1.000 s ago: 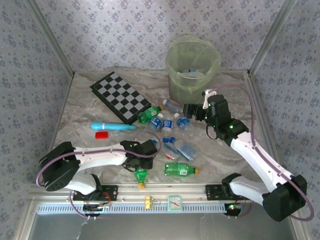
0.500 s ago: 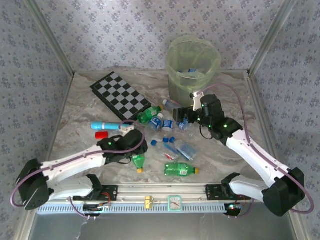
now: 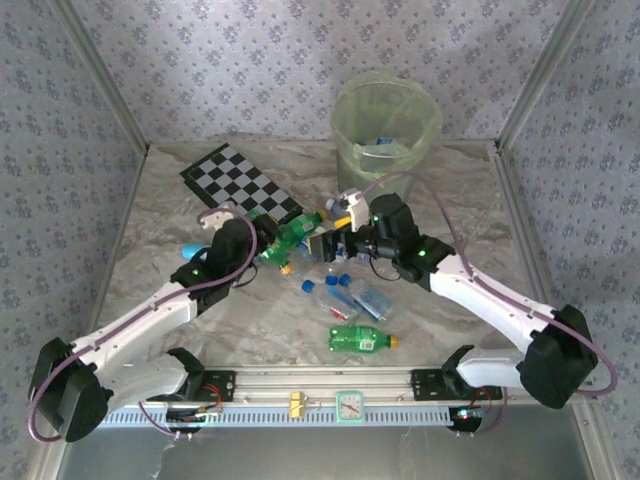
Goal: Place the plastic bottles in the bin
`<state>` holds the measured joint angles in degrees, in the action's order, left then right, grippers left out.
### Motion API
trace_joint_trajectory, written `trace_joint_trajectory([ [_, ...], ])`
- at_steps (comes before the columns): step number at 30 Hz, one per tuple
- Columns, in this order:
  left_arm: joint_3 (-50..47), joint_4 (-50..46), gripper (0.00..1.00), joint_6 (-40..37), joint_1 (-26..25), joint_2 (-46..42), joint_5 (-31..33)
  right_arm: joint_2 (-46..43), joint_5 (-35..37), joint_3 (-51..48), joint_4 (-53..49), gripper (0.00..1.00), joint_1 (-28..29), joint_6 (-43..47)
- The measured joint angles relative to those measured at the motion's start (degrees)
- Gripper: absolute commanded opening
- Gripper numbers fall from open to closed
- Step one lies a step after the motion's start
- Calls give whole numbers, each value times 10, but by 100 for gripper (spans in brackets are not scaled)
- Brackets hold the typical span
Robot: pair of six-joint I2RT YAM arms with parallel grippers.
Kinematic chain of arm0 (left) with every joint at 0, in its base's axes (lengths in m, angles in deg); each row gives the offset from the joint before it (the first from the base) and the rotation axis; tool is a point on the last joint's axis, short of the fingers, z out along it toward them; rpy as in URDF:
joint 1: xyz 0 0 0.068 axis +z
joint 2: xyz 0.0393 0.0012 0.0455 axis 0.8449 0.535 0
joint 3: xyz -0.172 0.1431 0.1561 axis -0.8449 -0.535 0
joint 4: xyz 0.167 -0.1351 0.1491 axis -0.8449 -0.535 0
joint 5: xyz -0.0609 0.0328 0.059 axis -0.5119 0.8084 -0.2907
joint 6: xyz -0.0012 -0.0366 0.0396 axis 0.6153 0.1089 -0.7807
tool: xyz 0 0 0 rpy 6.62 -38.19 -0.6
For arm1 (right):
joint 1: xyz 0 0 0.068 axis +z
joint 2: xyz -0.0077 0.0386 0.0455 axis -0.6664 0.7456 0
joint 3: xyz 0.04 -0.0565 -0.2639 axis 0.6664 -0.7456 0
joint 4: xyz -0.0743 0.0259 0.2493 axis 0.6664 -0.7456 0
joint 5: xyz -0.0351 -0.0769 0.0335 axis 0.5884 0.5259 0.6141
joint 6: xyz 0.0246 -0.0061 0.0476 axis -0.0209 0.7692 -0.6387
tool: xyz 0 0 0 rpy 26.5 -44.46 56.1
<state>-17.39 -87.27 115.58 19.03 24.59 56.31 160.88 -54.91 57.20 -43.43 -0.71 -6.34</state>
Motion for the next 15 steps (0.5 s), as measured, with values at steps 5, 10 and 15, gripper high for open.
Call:
trace_joint_trajectory([
  [5,2,36,52,26,24,15,-42,65,-43,1,63,100,29,-27],
  [10,1,64,52,56,34,16,-80,129,-70,17,95,100,46,-43],
  [15,-11,81,52,78,34,15,-104,156,-75,43,107,99,59,-44],
])
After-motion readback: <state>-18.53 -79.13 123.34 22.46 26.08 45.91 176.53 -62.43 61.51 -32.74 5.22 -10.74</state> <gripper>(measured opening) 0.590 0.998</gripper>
